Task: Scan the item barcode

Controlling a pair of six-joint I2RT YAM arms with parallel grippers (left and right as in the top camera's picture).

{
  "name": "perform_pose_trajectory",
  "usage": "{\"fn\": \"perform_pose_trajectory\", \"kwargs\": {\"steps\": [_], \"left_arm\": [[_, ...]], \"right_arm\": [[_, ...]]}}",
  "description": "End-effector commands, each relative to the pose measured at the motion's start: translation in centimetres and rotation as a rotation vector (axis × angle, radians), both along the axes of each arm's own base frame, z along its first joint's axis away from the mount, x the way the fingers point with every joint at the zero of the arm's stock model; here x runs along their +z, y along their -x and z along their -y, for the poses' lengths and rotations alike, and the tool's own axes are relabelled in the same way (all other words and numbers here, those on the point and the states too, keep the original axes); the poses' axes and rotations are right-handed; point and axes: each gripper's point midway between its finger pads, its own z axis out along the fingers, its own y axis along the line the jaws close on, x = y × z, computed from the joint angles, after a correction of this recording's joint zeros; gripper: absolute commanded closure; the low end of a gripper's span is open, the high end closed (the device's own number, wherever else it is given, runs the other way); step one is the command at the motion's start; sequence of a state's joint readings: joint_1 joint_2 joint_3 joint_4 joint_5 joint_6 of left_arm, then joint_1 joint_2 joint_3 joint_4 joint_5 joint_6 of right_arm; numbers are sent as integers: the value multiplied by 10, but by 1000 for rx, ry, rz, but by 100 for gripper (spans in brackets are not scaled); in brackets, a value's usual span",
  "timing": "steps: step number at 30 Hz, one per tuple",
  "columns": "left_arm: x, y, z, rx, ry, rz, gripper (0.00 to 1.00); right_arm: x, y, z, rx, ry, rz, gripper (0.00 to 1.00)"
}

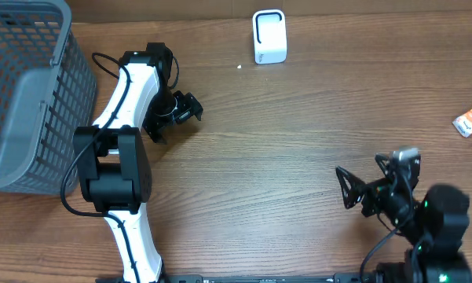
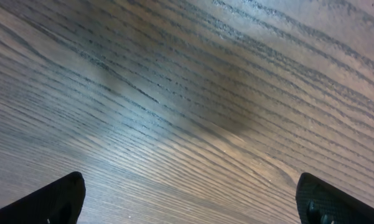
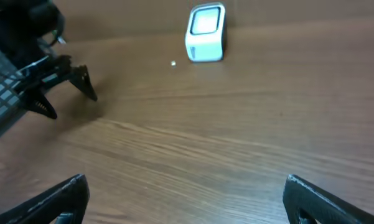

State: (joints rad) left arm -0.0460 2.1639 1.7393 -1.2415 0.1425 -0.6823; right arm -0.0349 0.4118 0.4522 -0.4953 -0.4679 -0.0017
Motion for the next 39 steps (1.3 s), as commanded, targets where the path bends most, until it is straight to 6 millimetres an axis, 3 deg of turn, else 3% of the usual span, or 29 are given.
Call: {"fn": "perform_pose_trajectory", "kwargs": {"steps": [1, 10, 24, 39], "left_arm": [[-4, 3, 3, 14, 1, -17, 0], [-4, 3, 3, 14, 1, -17, 0], [-4, 3, 3, 14, 1, -17, 0], [-4, 3, 3, 14, 1, -16, 0]], "right_arm": [[-9, 5, -3, 15, 6, 70, 0], [-29, 0, -3, 14, 11, 215, 0], [-27, 3, 0, -23, 27, 352, 0], [-24, -8, 19, -161, 52, 407, 0]]}}
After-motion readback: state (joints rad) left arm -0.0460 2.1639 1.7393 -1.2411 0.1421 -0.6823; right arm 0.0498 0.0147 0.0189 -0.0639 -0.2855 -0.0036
